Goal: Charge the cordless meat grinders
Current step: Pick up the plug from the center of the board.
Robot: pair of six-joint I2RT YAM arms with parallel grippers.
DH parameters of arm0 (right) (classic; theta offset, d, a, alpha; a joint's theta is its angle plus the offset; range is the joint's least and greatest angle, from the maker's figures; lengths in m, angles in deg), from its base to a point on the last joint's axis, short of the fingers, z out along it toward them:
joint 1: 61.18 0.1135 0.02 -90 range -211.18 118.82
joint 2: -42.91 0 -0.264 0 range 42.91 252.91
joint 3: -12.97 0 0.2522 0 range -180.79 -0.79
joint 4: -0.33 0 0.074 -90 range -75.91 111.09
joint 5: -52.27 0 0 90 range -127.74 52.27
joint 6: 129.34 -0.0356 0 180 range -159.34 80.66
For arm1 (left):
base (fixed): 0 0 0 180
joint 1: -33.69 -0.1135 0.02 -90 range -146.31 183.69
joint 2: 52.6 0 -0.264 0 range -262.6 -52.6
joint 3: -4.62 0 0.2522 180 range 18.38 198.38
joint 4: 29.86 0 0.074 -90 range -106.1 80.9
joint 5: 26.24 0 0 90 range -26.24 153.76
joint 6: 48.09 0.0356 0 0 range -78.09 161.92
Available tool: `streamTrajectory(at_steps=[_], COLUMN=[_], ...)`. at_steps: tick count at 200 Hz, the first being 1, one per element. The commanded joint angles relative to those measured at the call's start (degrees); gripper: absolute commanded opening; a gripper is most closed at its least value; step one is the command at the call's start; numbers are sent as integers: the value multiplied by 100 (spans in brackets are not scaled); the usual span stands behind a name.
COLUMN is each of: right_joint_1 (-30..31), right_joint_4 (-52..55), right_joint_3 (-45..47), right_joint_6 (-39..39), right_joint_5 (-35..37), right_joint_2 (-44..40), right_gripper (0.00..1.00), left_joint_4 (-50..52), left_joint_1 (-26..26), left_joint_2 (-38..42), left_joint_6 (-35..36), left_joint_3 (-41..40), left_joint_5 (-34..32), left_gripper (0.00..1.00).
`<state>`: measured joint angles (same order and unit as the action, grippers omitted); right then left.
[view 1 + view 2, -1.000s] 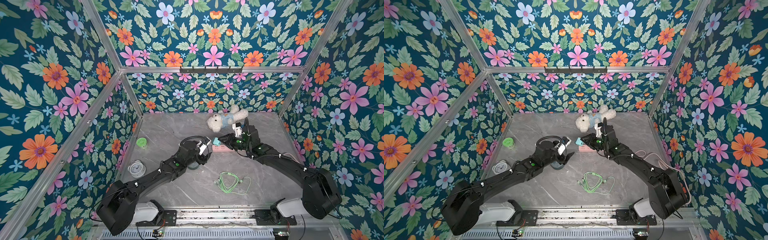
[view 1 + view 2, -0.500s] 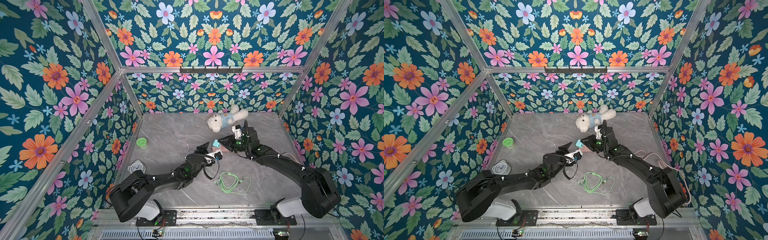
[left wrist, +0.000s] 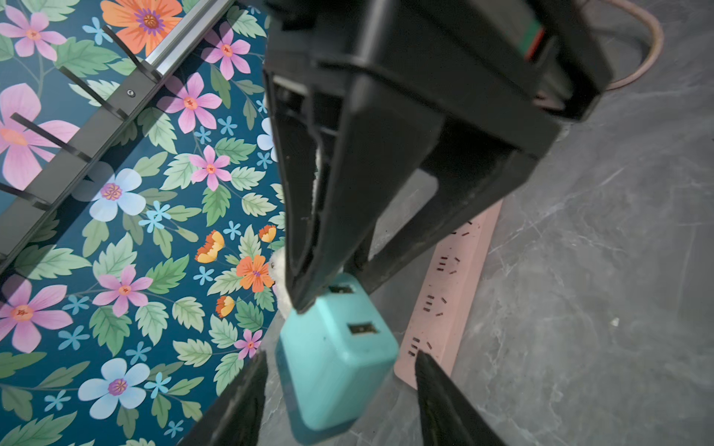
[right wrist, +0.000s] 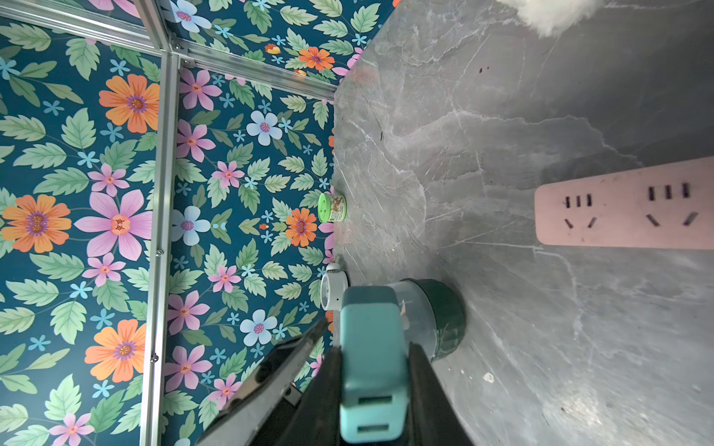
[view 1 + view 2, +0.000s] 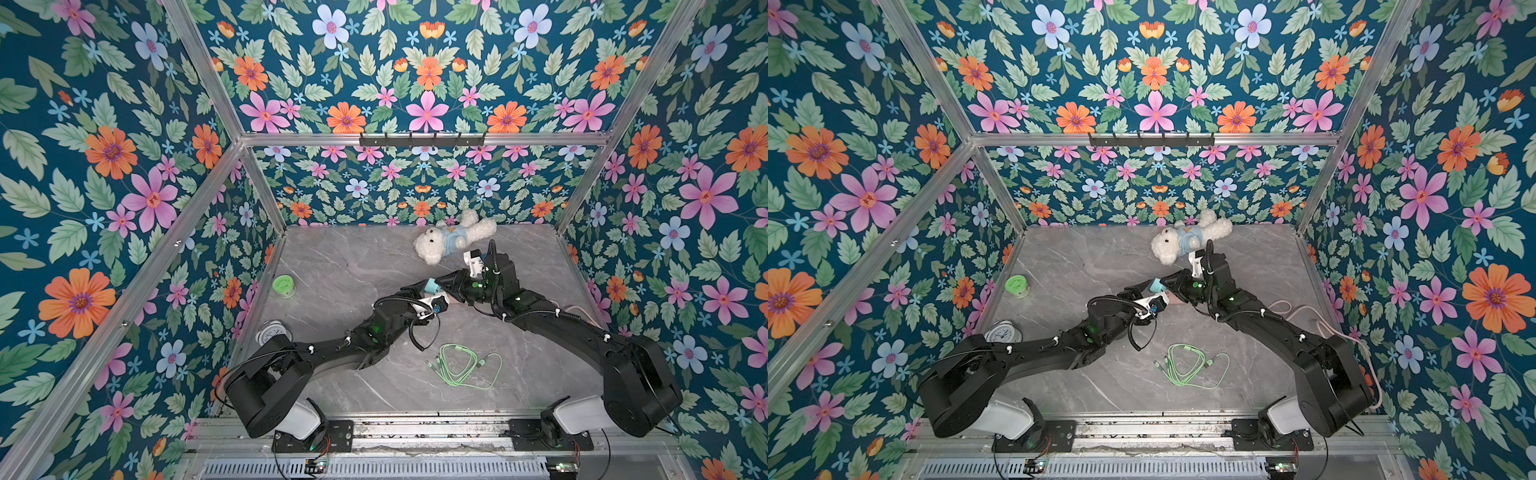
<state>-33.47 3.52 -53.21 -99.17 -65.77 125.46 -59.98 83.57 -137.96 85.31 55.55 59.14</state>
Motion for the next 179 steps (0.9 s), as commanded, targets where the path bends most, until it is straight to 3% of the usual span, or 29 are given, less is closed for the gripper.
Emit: streamTrajectory(at_steps=[1,30,93,116,131,154,179], right_joint_1=[6,3,51,49,50,47,-25], right_joint_4=[-235,-174,-291,-339,-307,-106,275], right_joint_3=[12,8,53,72,65,62,208], right_joint_6=[-176,-186,-279,-301,-260,-15,314], right_joint_5=[-66,-57,-189,-229,-255,-178,32], right_joint_2=[-1,-2,93,115,81,-139,-624], right_gripper=[13,13,13,18,26,51,60], left_joint_4=[-61,-263,-334,-212,-112,45,-179], left_joint_1=[-20,-21,-41,-71,-99,-230,-477], left_joint_2=[-76,-153,-296,-279,-212,-55,232], left_joint_6=[46,90,117,18,-94,-364,-720], left_joint_3=[42,53,126,171,177,163,-102], left_joint_5=[63,-3,10,111,243,530,1104], left_gripper=[63,62,41,28,21,6,2])
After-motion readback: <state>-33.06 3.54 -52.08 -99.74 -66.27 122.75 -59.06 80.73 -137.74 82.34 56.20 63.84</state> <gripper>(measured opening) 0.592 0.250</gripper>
